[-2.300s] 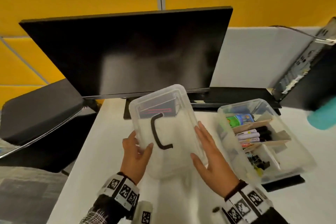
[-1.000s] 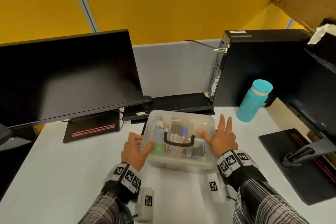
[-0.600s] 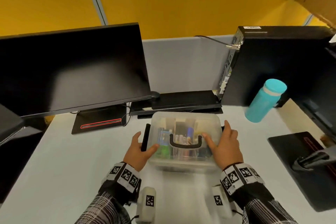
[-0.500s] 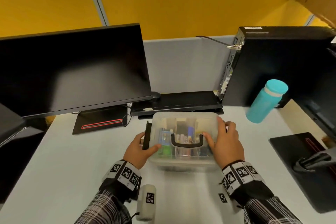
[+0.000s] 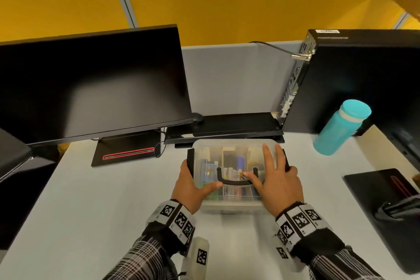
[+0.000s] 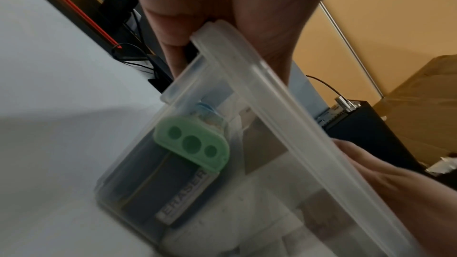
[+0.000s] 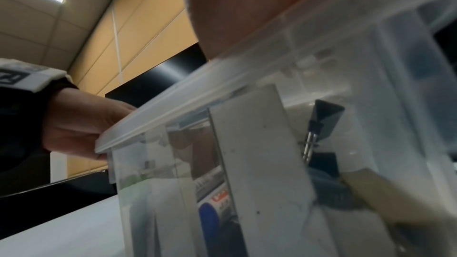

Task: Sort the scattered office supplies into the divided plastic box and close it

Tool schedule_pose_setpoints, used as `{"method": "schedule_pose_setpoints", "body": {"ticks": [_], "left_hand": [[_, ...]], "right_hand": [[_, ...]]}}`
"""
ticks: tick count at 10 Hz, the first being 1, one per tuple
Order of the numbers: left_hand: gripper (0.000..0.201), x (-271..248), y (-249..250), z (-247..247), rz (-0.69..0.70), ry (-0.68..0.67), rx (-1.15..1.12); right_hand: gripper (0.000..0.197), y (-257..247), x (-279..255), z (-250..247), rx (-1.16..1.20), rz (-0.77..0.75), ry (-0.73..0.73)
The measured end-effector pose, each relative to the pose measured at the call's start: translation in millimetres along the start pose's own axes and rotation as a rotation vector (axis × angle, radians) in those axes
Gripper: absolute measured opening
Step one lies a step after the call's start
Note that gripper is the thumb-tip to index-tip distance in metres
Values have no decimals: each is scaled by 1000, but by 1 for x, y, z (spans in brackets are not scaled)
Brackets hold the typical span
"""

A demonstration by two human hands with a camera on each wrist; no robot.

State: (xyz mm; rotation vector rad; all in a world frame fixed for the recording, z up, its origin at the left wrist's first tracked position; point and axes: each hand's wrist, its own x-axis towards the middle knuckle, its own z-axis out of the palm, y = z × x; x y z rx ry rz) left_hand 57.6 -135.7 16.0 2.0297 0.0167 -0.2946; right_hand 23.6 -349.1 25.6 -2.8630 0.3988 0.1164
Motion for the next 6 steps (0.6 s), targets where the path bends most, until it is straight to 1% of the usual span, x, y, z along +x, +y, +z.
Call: {"method": "schedule_pose_setpoints", "body": {"ticks": [1,2,3,4,5,6], "left_hand": [[80,6,-4,5,39,-9,-11],[79,12,-6,9,29,-19,-9],[80,20,-2,15,48,-7,11],[83,25,6,27,57,-36,50],[81,36,24,31,113,-177,49],[67,30,39,31,115,-293,68]], "right_hand": [[80,0,6,-3,-57,-46,2],[78,2,12,-5,-65,-54,-29],[76,7,19,-13,-28,-30,-59],[73,21,27,-19,-28,-14,-74],[78,39,43,-27,-47,22,-154],[78,51,47,-30,-116,40,-132]]}}
